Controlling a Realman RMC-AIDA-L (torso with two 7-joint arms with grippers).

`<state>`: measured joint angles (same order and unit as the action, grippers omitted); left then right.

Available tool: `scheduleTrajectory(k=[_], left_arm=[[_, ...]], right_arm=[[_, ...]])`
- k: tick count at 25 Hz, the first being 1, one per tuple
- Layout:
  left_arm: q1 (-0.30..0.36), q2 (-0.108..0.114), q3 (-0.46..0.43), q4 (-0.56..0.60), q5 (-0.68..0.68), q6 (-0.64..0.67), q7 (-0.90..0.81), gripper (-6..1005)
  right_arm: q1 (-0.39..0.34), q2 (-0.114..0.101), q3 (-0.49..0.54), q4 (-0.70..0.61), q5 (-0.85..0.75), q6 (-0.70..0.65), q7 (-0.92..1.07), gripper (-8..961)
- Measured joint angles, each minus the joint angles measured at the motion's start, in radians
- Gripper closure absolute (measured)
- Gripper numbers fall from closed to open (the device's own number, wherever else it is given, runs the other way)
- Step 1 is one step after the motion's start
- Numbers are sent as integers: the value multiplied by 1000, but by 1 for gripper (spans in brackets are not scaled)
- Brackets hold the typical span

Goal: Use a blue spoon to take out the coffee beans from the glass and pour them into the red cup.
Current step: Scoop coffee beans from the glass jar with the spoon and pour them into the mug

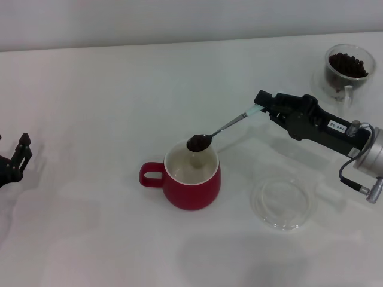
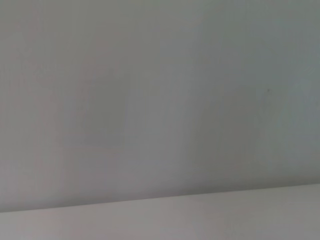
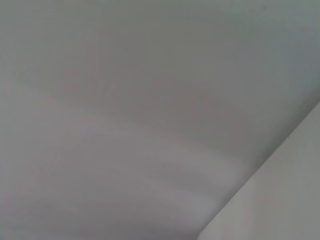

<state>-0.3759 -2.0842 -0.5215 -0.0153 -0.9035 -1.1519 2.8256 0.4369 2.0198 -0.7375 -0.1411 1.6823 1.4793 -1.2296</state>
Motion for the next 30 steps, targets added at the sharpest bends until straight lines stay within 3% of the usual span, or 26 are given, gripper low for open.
scheduleTrajectory(k=[30], left_arm=[[-3, 1, 0, 0, 0, 0, 0, 407]], right_arm=[[17, -6, -42, -28, -5, -8, -117, 775]])
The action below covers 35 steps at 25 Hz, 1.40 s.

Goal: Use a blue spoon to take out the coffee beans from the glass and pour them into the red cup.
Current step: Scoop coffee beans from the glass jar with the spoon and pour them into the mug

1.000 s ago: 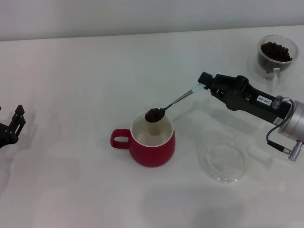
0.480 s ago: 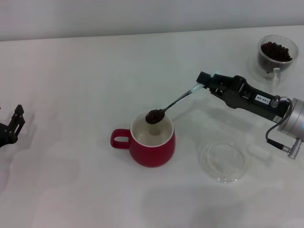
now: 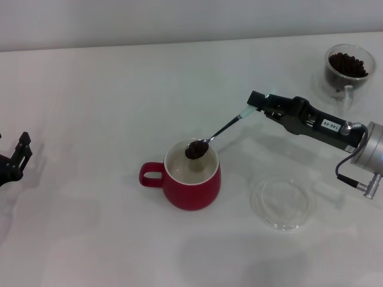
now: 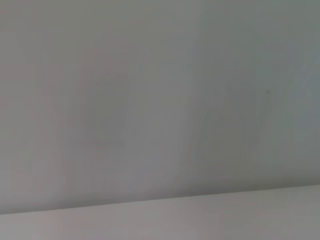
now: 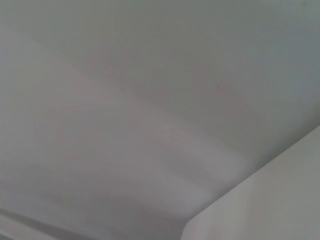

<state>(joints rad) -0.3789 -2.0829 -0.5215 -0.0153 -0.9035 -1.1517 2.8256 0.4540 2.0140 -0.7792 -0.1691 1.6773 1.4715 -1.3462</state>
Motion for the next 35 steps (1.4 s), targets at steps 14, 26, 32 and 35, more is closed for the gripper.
scheduleTrajectory(k=[14, 26, 32, 35], left_arm=[[1, 0, 0, 0, 0, 7, 0, 407], [0, 0, 0, 0, 0, 9, 0, 407], [-1, 0, 0, -1, 0, 20, 0, 407], [-1, 0, 0, -2, 0, 23, 0, 407]], right_arm=[[13, 5, -37, -26, 1, 12, -52, 774], [17, 2, -38, -32, 5, 13, -104, 773], [19, 5, -55, -54, 2, 21, -142, 772], [24, 5, -69, -62, 2, 24, -163, 772]])
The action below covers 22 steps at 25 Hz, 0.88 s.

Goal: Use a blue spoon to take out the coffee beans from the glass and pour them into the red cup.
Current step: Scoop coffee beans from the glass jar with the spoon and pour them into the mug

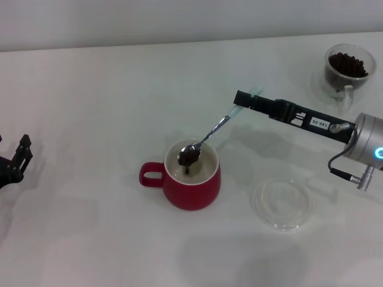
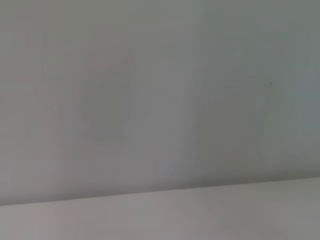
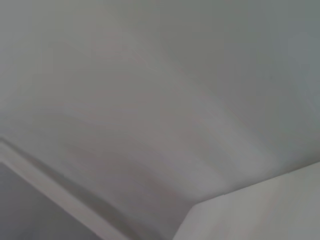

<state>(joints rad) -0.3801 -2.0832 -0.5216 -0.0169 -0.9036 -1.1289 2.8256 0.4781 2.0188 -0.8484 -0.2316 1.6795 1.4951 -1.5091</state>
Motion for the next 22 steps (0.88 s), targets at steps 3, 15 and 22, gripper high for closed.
scheduleTrajectory(k=[3, 15, 22], left_arm=[[0, 0, 0, 0, 0, 0, 0, 407], [-10, 0, 0, 0, 0, 9, 0, 408], [-14, 2, -2, 1, 0, 14, 0, 408]], right_arm=[[2, 1, -16, -12, 0, 1, -20, 772], [6, 1, -32, -41, 0, -9, -97, 771], [6, 1, -53, -62, 0, 16, -189, 770]])
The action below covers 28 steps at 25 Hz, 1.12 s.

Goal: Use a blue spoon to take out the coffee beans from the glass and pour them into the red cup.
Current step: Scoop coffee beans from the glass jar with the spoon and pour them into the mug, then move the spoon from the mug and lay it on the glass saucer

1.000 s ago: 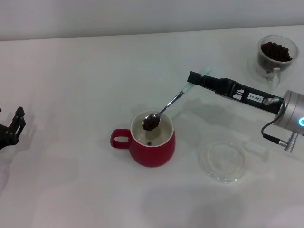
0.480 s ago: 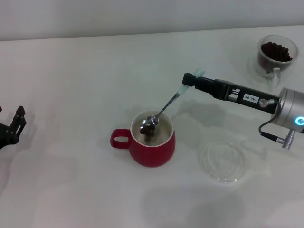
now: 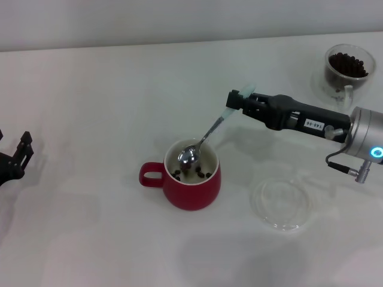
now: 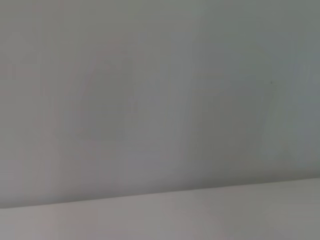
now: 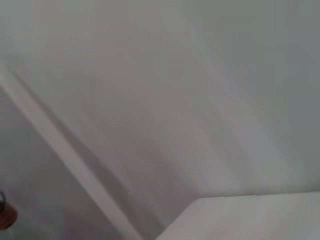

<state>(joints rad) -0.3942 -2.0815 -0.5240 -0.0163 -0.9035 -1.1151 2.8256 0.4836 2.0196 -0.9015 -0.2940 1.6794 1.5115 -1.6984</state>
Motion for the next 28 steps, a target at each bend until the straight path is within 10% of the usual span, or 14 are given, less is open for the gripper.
scheduleTrajectory(k=[16, 28], left_arm=[[-19, 2, -4, 4, -6, 23, 0, 409], [-20, 1, -5, 9, -6, 25, 0, 408]], right_arm=[[-3, -4, -7, -3, 66, 56, 15, 769], [-107, -57, -7, -89, 73, 98, 155, 768]])
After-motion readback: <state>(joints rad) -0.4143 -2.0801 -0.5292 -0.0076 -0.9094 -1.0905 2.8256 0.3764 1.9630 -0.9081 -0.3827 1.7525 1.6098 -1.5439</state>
